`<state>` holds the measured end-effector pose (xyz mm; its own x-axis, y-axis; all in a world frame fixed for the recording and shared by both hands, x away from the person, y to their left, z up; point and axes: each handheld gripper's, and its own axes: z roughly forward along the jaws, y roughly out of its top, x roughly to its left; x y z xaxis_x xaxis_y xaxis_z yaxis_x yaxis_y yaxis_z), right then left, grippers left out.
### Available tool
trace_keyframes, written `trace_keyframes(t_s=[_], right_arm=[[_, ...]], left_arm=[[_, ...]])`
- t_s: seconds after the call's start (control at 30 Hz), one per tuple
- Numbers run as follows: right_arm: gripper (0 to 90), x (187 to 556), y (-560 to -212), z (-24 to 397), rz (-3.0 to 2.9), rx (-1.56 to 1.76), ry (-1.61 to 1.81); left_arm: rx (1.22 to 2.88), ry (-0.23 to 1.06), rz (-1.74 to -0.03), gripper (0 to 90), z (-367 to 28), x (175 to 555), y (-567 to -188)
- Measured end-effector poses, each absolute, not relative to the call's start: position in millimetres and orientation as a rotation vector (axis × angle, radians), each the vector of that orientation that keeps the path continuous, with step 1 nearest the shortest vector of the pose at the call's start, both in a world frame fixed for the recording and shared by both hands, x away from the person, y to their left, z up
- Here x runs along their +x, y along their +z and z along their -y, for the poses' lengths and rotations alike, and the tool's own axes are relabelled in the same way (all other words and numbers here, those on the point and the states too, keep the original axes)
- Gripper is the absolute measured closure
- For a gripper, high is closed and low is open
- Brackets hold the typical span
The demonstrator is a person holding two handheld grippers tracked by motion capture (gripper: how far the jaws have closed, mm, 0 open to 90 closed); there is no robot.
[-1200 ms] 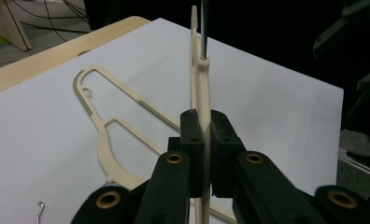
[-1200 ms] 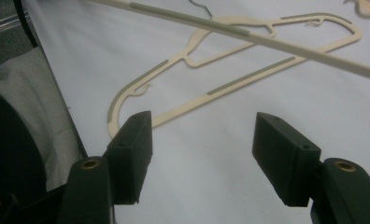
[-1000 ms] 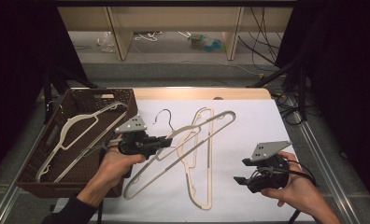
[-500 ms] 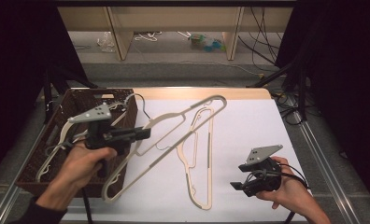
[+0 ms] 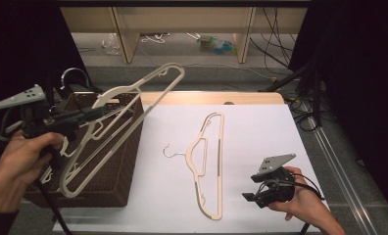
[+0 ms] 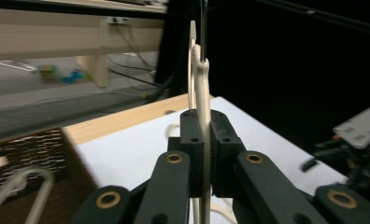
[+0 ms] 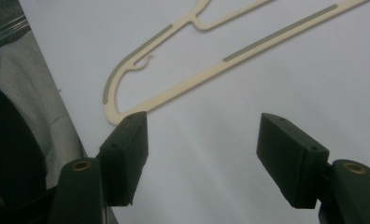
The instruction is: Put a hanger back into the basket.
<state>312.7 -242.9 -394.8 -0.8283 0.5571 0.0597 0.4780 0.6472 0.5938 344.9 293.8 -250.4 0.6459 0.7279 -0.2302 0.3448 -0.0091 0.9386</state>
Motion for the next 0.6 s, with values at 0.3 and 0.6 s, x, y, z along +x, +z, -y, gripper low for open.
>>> trace_keyframes(t_s=[0.3, 0.6], right_arm=[[34.5, 314.4, -399.6, 243.9, -2.756, 0.865, 0.907], [31.7, 316.3, -404.4, 245.4, -2.752, 0.896, 0.903]], left_arm=[[1.624, 0.429, -0.974, 85.7, -345.8, 375.5, -264.0], [1.636, 0.461, -1.054, 85.7, -376.1, 403.8, -296.5]])
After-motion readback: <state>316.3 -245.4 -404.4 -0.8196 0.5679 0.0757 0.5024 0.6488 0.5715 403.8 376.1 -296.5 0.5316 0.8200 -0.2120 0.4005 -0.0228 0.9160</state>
